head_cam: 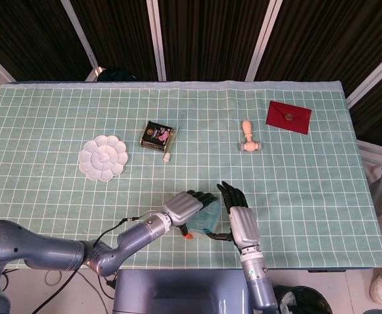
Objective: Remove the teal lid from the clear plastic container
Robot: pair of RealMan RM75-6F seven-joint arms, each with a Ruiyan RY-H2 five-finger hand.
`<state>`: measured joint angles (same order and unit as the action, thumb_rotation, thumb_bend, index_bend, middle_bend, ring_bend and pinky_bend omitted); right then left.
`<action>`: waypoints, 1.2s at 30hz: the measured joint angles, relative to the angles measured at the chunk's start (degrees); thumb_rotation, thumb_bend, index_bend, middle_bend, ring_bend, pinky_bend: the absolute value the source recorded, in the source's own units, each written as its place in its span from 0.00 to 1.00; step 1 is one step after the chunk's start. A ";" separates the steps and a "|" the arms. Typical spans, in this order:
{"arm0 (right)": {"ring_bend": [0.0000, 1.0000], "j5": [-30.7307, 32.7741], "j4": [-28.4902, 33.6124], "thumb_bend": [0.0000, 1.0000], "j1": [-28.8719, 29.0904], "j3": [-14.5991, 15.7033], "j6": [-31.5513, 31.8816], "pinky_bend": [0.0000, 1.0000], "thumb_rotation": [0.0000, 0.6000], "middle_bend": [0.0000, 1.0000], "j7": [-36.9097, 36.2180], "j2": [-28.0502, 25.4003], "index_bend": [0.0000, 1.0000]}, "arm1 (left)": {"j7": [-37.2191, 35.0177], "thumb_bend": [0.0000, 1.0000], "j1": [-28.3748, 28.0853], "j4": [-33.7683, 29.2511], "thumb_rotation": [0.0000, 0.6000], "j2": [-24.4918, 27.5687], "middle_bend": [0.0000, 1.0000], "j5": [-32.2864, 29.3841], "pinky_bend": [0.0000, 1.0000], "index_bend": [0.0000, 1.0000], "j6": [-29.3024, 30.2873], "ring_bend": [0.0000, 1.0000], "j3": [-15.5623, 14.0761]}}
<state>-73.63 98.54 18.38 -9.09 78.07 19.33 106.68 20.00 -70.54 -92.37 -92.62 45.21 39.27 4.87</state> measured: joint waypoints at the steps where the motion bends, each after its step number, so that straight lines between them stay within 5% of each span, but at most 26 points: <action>1: 0.00 -0.07 -0.13 0.20 -0.01 0.05 0.01 0.00 1.00 0.00 -0.11 0.04 0.22 | -0.15 0.00 0.06 -0.04 1.00 -0.02 0.02 0.22 0.26 0.00 0.07 0.08 0.09; 6: 0.00 0.00 -0.59 0.26 -0.12 0.15 -0.05 0.00 1.00 0.00 -0.94 0.38 0.36 | -0.74 0.00 0.30 -0.41 1.00 0.27 0.00 1.01 0.22 0.00 0.14 0.04 0.38; 24: 0.00 -0.09 -1.44 0.58 -0.47 0.55 -0.16 0.00 1.00 0.03 -2.01 0.72 0.62 | -1.44 0.00 0.55 -0.93 1.00 0.65 0.00 1.90 0.22 0.00 -0.10 0.04 0.24; 36: 0.00 -0.59 -1.53 0.59 -1.13 0.87 0.28 0.00 1.00 0.04 -3.65 0.50 0.63 | -1.91 0.00 1.28 -1.70 1.00 2.64 0.00 2.74 0.21 0.00 0.82 0.04 0.62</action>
<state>-74.23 97.01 17.25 -8.21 78.35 15.68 107.18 18.09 -69.26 -94.06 -89.98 47.95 40.09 5.49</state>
